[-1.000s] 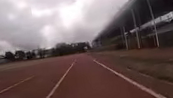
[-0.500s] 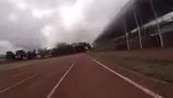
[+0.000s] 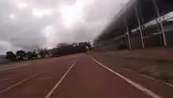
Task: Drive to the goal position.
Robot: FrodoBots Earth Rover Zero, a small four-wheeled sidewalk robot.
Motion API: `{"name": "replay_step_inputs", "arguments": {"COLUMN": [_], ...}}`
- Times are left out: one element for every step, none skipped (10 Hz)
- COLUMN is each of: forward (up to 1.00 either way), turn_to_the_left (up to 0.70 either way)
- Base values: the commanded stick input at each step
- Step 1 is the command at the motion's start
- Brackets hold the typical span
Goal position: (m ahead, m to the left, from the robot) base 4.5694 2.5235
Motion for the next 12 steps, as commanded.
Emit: {"name": "replay_step_inputs", "arguments": {"forward": [0.7, 0.7, 0.7, 0.7, 0.7, 0.7, 0.7, 0.7, 0.7, 0.7, 0.7, 0.7], "turn_to_the_left": [0.0, 0.0, 0.0, 0.0, 0.0, 0.0, 0.0, 0.0, 0.0, 0.0, 0.0, 0.0]}}
